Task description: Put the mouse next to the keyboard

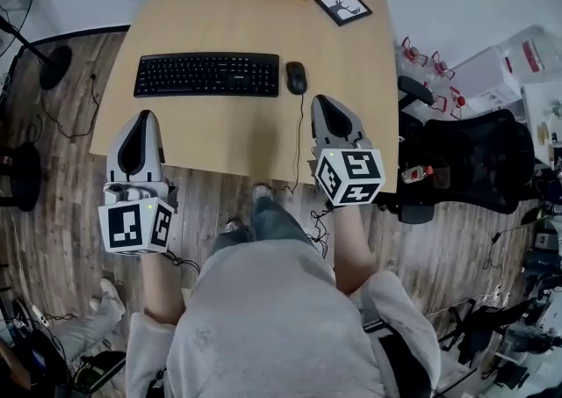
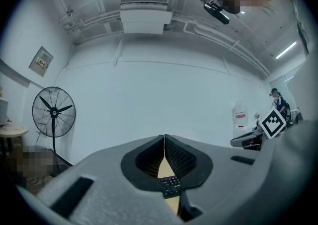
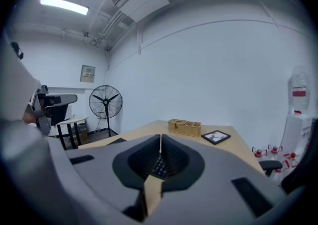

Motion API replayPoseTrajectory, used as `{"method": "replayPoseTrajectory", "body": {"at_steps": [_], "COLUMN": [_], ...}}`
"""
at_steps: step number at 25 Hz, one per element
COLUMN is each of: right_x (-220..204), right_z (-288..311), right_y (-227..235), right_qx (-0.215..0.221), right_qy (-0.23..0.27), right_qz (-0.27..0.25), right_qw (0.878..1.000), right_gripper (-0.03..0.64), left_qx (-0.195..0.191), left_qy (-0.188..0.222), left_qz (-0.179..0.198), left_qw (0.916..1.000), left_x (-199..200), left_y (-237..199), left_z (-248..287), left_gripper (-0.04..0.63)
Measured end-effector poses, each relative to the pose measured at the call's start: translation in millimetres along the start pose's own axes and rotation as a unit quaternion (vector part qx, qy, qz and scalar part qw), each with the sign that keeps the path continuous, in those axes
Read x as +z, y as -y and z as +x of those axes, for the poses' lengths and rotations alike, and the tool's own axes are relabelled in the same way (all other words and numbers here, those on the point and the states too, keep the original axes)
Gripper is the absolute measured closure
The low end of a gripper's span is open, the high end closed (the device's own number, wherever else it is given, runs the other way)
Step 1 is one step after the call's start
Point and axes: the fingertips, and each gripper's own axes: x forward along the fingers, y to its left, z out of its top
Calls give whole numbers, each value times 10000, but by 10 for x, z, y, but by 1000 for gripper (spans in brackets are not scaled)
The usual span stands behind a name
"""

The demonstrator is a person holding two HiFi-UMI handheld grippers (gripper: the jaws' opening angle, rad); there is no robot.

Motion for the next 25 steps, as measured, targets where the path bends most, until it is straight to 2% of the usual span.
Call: {"method": "replayPoseTrajectory", "body": {"at_steps": [15,25], "right_x": [404,548], "right_z": [-749,-1121], "right_y": [-140,-202], "right_qx": [-306,-447], "right_qy": [761,1074], "right_qz": [-53,-229], "right_qw": [9966,9929], "right_gripper": [601,601], "left_qx": [-435,-608], "left_qy": [163,234], "left_qz": [49,46], "left_qw": [9989,9979], "left_x": [109,178], "left_y": [207,348], "left_z": [-225,-337], "left_gripper": [583,584]}}
